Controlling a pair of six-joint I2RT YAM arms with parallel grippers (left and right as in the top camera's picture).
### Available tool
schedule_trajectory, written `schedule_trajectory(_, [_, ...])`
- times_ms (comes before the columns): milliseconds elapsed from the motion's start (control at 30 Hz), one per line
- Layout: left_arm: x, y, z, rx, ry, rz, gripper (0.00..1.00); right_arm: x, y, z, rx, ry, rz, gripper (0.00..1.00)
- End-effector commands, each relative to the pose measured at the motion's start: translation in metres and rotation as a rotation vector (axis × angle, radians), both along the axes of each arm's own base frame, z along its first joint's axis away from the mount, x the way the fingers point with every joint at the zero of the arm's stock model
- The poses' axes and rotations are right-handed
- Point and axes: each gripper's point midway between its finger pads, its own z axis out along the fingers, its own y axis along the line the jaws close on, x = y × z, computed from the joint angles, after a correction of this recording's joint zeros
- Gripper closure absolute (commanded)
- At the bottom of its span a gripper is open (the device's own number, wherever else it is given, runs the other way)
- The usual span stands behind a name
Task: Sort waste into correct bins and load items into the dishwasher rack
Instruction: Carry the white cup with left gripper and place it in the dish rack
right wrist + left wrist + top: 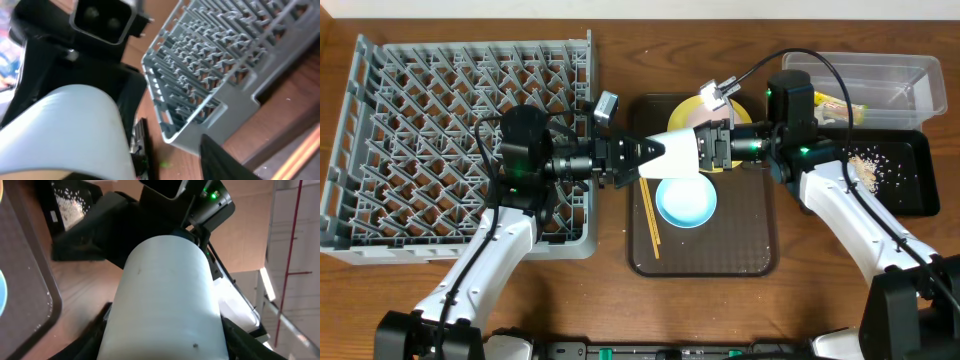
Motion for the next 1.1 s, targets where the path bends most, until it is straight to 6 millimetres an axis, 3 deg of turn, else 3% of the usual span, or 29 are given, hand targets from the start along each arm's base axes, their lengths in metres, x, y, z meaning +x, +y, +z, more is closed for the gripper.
schedule_trajectory(0, [-0.002,-0.001,0.006,0.000,-0.126,-0.015,0.71,0.012,-0.001,-0.008,-0.061,-0.019,-0.071,0.47])
schedule_trajectory(233, [0.001,0.003,0.006,0.009,-0.250,-0.002,0.81,0.033,-0.030,-0.065,-0.354,0.012,-0.280,0.49])
schedule_trajectory(433, [0.010,0.014,0.006,0.016,-0.259,0.036,0.89,0.034,-0.069,-0.101,-0.567,0.068,-0.382,0.50])
schedule_trajectory(633, [0.027,0.026,-0.010,0.062,-0.180,0.137,0.94,0.036,-0.086,-0.104,-0.581,0.104,-0.413,0.59])
schedule_trajectory(1067, [0.072,0.064,-0.026,0.183,-0.260,0.393,0.94,0.032,-0.109,-0.083,-0.666,0.034,-0.492,0.60])
